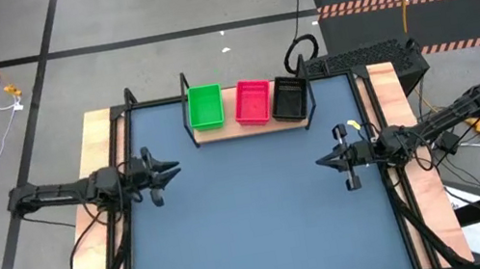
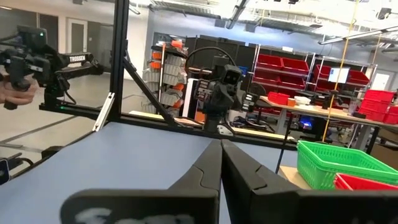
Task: Stack baskets on shelf by color
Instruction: Return to Home Position
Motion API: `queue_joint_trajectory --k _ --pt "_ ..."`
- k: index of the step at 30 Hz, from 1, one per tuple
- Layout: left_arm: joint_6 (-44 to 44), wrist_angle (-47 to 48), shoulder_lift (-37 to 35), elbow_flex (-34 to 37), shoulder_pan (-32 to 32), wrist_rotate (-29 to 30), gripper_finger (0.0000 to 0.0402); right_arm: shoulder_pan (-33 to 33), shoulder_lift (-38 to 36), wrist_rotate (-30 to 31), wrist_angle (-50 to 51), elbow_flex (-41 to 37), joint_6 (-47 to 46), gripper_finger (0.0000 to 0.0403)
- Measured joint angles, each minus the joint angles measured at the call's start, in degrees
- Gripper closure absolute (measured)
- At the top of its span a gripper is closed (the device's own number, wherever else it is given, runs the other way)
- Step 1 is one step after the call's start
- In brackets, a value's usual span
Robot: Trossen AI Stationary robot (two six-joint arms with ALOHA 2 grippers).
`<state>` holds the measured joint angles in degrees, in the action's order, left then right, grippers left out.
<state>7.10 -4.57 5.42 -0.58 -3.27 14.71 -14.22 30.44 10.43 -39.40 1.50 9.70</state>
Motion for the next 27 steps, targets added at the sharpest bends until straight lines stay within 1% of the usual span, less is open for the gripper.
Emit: queue_joint_trajectory --k 7,9,11,13,17,19,23,25,27 --pt "2.7 1.2 3.4 0.0 -2.1 -0.3 0.0305 0.0 0.8 0.0 -0.2 0.0 0.0 0.0403" --pt "3.4 1.0 4.0 0.0 -2.6 0.4 0.0305 0.0 1.0 0.3 -0.2 0.0 0.4 0.0403" --pt "4.1 0.2 4.2 0.0 -2.5 2.0 0.0305 0.0 1.1 2.5 -0.1 0.0 1.8 0.0403" --pt "4.0 -1.0 4.1 0.0 -2.4 2.4 0.0305 0.0 1.2 5.8 -0.1 0.0 2.9 0.0403" --pt "0.3 -0.8 4.2 -2.2 -2.4 2.4 0.0305 0.0 1.1 11.6 -0.1 0.0 3.0 0.0403" --pt "-1.0 1.8 3.9 -3.9 -2.4 2.4 0.0305 0.0 1.1 12.3 -0.1 0.0 2.0 0.0403" --pt "-2.0 11.5 2.7 -7.8 -2.5 1.9 0.0305 0.0 1.1 12.1 0.4 0.0 1.5 0.0403" --pt "-2.1 13.0 1.7 -8.1 -2.5 1.9 0.0305 0.0 1.1 12.1 0.7 0.0 1.3 0.0403" --pt "-3.0 11.8 0.6 -6.9 -2.5 1.9 0.0305 0.0 1.1 12.1 0.8 0.0 1.3 0.0403"
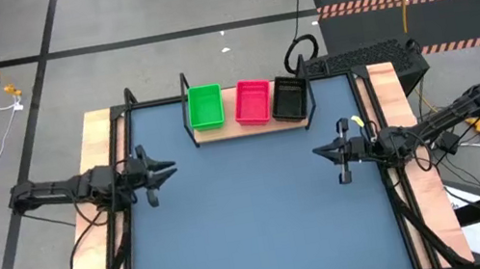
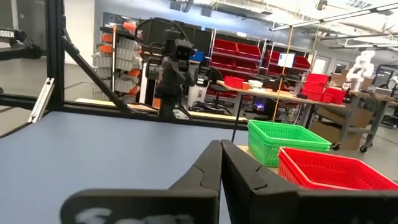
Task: Stack baskets on shelf by color
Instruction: Return to Home Position
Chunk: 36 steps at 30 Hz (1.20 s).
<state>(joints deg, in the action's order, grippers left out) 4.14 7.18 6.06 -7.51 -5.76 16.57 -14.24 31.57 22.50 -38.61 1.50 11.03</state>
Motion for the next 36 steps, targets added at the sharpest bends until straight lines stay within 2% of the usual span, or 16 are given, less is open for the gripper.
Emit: queue_joint_trajectory --k 7,12,18,23,29,33,36 --pt "-2.7 -10.9 0.7 6.8 0.0 -0.9 0.0305 0.0 0.0 0.0 -0.2 0.0 0.2 0.0403" --pt "-3.2 -10.3 0.9 6.9 0.0 -1.1 0.0305 0.0 0.2 -0.1 1.0 0.0 1.9 0.0403" --pt "-12.6 -10.4 1.1 6.9 0.0 -1.1 0.0305 0.0 0.5 -0.1 2.8 0.0 2.1 0.0403" --pt "-12.9 -10.4 1.1 6.9 0.0 -1.1 0.0305 0.0 0.7 -0.1 6.6 0.0 1.5 0.0403" --pt "-13.0 -10.4 1.1 6.9 0.0 -1.1 0.0305 0.0 0.7 -0.1 7.4 0.0 6.4 0.0403" --pt "-13.0 -10.4 1.1 6.9 0.0 -1.1 0.0305 0.0 0.7 -0.2 5.7 0.0 14.1 0.0403" --pt "-13.0 -10.4 1.1 6.9 0.0 -1.1 0.0305 0.0 0.7 -0.2 2.0 0.0 16.5 0.0403"
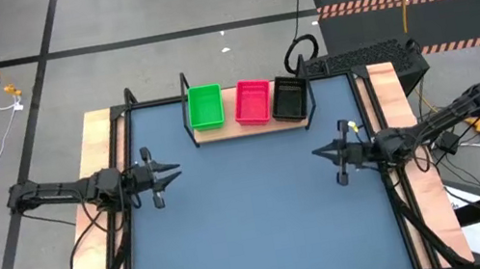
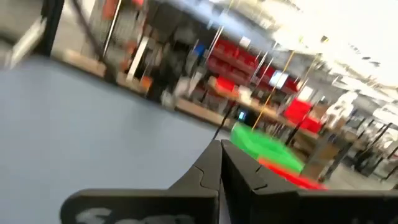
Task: Stack baskets on shelf by color
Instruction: Return to Home Position
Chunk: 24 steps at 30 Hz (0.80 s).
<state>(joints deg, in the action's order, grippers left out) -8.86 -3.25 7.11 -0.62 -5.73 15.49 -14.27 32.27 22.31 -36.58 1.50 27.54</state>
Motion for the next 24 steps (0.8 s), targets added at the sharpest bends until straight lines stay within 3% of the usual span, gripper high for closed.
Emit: queue_joint_trajectory --k 5,11,19,24 --pt "0.1 0.0 0.0 0.0 0.0 0.0 0.0305 -1.2 -1.3 0.4 -10.1 0.0 -2.2 0.0403" --pt "0.1 0.0 0.0 0.0 0.0 0.0 0.0305 -4.0 -5.5 9.4 -2.7 0.0 -2.8 0.0403" --pt "0.1 0.0 0.0 0.0 0.0 0.0 0.0305 -4.2 -5.7 -7.3 -5.1 0.0 -6.0 0.0403" --pt "0.1 0.0 0.0 0.0 0.0 0.0 0.0305 -4.2 -5.7 -8.9 -5.1 0.0 -5.8 0.0403"
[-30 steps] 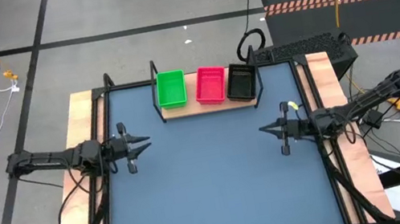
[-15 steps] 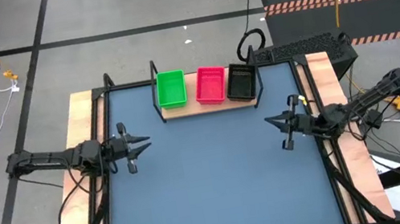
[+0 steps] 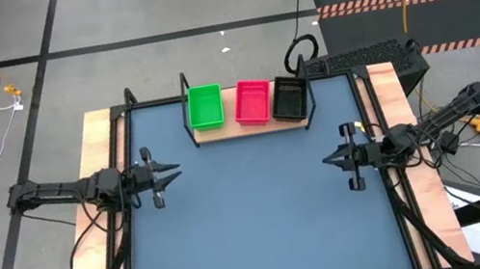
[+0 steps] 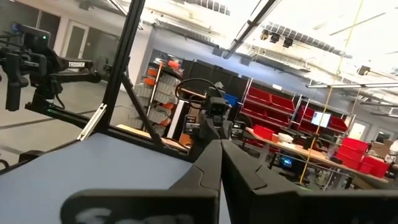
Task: Stack baskets on shelf by color
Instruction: Return to Home Position
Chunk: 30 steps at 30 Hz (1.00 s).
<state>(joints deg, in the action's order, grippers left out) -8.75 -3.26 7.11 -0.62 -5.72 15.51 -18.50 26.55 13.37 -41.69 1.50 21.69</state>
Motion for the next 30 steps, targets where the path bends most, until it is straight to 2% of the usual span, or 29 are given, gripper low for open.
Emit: queue_joint_trajectory --k 30 --pt "0.0 0.0 0.0 0.0 0.0 0.0 0.0304 0.0 0.0 0.0 0.0 0.0 0.0 0.0403"
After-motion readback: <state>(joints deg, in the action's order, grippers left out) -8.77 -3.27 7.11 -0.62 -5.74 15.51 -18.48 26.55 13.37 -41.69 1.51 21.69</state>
